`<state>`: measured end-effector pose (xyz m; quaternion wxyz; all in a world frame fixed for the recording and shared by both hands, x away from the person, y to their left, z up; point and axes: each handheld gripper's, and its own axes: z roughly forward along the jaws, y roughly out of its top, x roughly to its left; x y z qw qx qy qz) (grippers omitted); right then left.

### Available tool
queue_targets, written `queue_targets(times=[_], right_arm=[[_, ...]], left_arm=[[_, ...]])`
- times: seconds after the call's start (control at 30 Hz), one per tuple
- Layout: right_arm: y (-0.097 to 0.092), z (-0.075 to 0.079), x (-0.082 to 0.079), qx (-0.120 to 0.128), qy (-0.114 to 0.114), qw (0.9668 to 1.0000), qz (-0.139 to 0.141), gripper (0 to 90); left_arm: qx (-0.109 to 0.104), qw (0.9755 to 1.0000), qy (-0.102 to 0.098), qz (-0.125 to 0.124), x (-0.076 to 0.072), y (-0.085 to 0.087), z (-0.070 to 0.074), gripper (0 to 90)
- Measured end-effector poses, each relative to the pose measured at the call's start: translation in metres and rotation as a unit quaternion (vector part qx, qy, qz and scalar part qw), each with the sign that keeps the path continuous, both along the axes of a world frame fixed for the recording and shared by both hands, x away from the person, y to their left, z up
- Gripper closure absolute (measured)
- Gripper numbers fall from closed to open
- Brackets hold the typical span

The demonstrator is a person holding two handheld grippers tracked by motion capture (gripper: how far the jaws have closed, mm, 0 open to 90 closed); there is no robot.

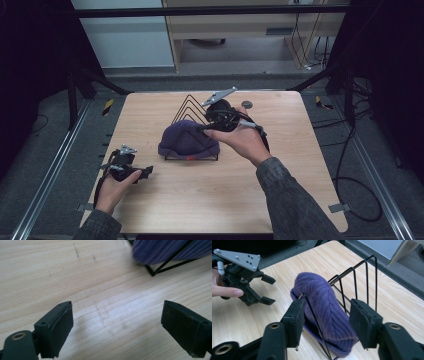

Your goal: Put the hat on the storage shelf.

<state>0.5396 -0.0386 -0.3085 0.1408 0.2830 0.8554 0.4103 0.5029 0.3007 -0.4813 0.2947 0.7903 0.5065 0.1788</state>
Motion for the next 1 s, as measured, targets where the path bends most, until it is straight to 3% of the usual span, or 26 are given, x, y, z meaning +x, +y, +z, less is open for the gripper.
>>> queue_targets(times=[0.17, 0.43, 0.7, 1.0], right_arm=[[-0.003, -0.001, 0.001, 0.005, -0.001, 1.0000, -0.008, 41.0], [-0.007, -0.003, -0.001, 0.007, 0.001, 0.9998, -0.018, 33.6], [-0.015, -0.001, -0.011, 0.010, -0.009, 0.9996, -0.023, 26.3], [-0.038, 0.004, -0.024, 0.026, -0.021, 0.9982, -0.050, 17.8]], left_arm=[[0.007, 0.9999, 0.007, 0.007, 0.004, 0.002, -0.006, 10.0], [0.016, 0.9997, 0.020, -0.002, 0.005, -0.001, -0.011, 8.9], [0.025, 0.9995, 0.017, -0.007, 0.005, -0.003, -0.014, 6.2], [0.023, 0.9996, 0.011, -0.011, 0.004, -0.003, -0.016, 2.8]])
